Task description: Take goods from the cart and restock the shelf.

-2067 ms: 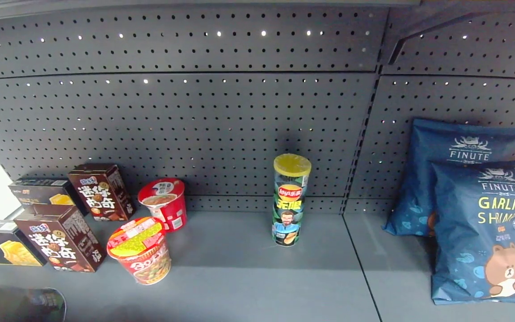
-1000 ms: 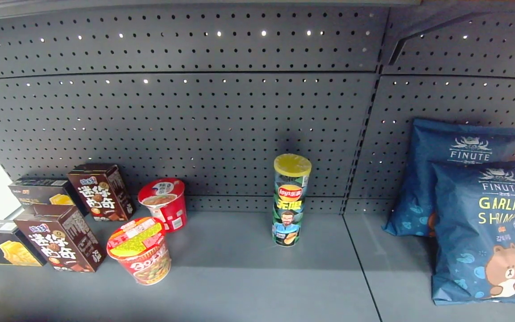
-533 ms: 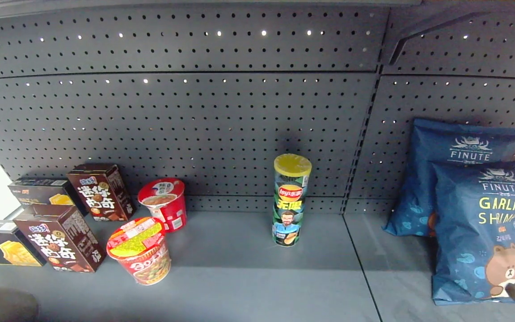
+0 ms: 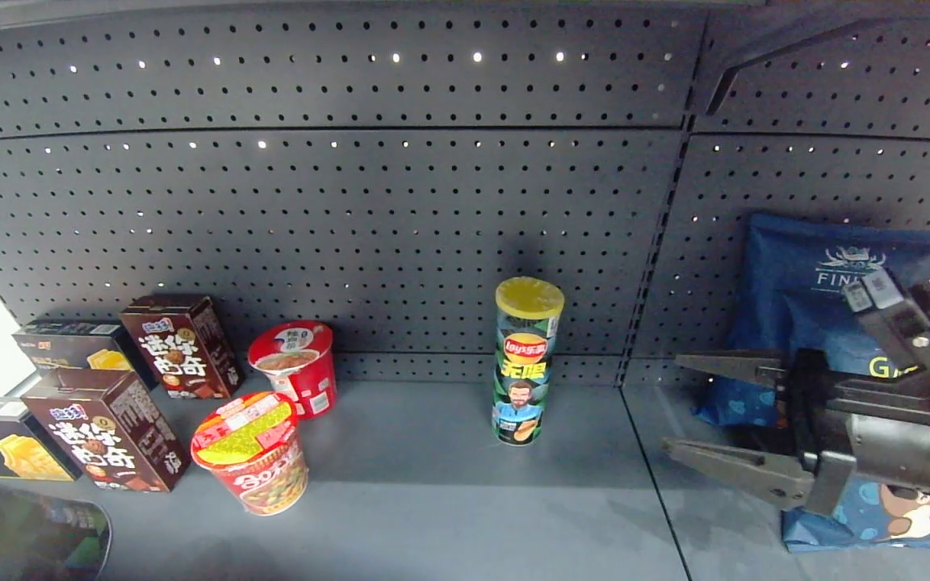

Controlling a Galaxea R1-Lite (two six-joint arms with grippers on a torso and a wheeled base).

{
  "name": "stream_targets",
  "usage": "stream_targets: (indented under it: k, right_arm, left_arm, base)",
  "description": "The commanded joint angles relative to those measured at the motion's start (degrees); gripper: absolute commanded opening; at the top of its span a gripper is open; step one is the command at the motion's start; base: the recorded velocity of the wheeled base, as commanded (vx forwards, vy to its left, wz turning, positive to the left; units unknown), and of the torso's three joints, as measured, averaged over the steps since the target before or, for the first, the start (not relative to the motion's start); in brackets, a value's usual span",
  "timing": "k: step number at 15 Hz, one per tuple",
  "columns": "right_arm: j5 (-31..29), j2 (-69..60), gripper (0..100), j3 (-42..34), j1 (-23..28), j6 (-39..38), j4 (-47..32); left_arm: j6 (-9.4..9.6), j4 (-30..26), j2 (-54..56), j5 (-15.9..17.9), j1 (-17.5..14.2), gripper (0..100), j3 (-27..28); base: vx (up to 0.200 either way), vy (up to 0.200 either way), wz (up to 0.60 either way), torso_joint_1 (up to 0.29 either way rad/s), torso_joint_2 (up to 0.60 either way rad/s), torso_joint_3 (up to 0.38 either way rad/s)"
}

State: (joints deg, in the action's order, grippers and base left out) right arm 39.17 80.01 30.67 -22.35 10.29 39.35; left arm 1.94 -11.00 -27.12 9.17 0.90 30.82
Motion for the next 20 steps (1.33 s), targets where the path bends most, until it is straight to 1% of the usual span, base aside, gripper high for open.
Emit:
stream_targets:
  k: [1,2,4,6,9,11,14,17,20]
  right_arm:
    - [2.14,9.99,100,4.05,-1.03,0.35,1.34]
    - [3.37,14.12,100,6.68,-1.03,0.35,2.05]
    - [5.48,19.13,100,8.88,-1.12,0.35,4.59]
    - [6.18,24.93,100,11.16,-1.3,0.35,7.67]
    - [7.68,29.59,100,15.03,-1.47,0.35,8.02]
    - [7.85,33.81,100,19.07,-1.65,0.35,9.25]
    - [9.08,37.77,100,22.33,-1.91,0.26,10.22]
    - [9.08,40.32,100,24.88,-3.14,0.17,10.39]
    - [8.73,44.89,100,29.36,-3.93,-0.09,10.39]
  left_arm:
    - [0.0,-0.08,-0.21,-0.03,0.33,0,0.03]
    - [0.0,-0.08,-0.21,-0.03,0.33,0,-0.06]
    - [0.0,-0.17,-0.21,0.06,0.42,0,-0.06]
    - [0.0,-0.34,-0.12,-0.03,1.3,0,0.21]
    - [0.0,-0.52,-0.12,-0.03,1.56,0,0.12]
    - [0.0,-0.52,-0.12,0.06,1.73,0,0.3]
    - [0.0,-0.61,-0.12,-0.03,2.0,0,0.03]
    - [0.0,-0.96,0.05,-0.11,1.91,0,-0.94]
    - [0.0,-1.22,0.23,-0.11,1.91,0,-1.2]
  base:
    - [0.0,0.0,0.0,0.0,0.0,0.0]
    - [0.0,0.0,0.0,0.0,0.0,0.0]
    - [0.0,0.0,0.0,0.0,0.0,0.0]
    - [0.0,0.0,0.0,0.0,0.0,0.0]
    - [0.0,0.0,0.0,0.0,0.0,0.0]
    - [0.0,0.0,0.0,0.0,0.0,0.0]
    - [0.0,0.0,0.0,0.0,0.0,0.0]
    - [0.0,0.0,0.0,0.0,0.0,0.0]
    - [0.0,0.0,0.0,0.0,0.0,0.0]
